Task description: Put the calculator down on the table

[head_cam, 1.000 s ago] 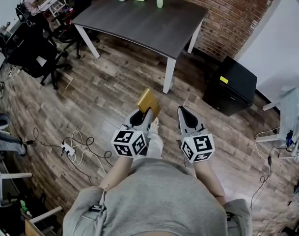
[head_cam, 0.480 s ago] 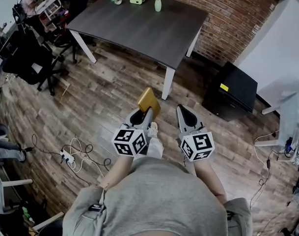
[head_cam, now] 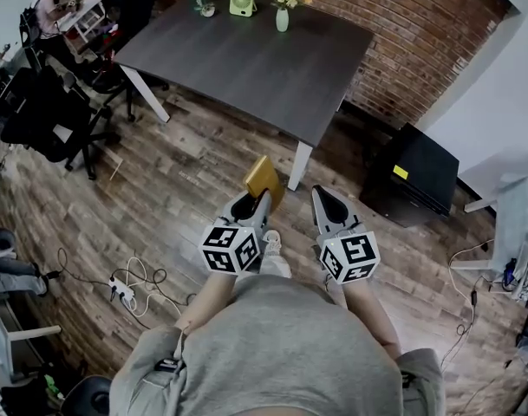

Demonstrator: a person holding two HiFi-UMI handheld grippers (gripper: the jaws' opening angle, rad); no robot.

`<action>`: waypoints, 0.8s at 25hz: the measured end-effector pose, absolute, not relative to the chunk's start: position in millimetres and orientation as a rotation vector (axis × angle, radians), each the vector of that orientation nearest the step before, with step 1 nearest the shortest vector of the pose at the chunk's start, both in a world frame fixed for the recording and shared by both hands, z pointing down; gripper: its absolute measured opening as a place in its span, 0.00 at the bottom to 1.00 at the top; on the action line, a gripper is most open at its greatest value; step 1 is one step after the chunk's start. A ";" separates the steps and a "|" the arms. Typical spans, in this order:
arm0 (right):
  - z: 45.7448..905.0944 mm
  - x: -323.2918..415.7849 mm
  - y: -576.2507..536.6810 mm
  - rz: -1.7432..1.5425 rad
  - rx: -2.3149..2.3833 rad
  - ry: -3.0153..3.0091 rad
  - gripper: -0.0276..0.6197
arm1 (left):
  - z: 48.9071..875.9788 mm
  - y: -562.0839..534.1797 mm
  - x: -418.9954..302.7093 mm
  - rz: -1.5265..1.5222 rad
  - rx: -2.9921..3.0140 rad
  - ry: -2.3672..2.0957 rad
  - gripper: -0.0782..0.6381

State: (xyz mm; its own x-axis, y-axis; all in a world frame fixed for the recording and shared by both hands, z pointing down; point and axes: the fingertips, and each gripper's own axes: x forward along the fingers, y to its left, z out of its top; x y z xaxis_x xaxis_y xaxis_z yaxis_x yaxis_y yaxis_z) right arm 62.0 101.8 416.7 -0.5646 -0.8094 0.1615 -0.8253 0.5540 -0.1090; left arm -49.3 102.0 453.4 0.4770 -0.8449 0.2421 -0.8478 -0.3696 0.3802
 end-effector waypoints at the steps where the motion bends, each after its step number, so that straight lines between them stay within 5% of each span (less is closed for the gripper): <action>1: 416.5 60.3 93.5 0.267 1.416 -2.686 0.05 | 452.9 93.5 -50.7 0.013 2.276 -1.401 0.24; 20: 416.2 30.1 -50.5 0.253 1.407 -2.669 0.05 | 455.2 -55.1 -71.5 0.013 2.284 -1.331 0.24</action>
State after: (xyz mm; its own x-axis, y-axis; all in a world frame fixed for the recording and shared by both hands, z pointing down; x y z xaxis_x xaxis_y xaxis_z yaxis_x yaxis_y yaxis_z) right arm 30.1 -50.5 416.2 -0.5632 -0.8070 0.1775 -0.8260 0.5558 -0.0940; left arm -71.5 -55.1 455.2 0.5237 -0.8149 0.2484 -0.8196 -0.4024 0.4078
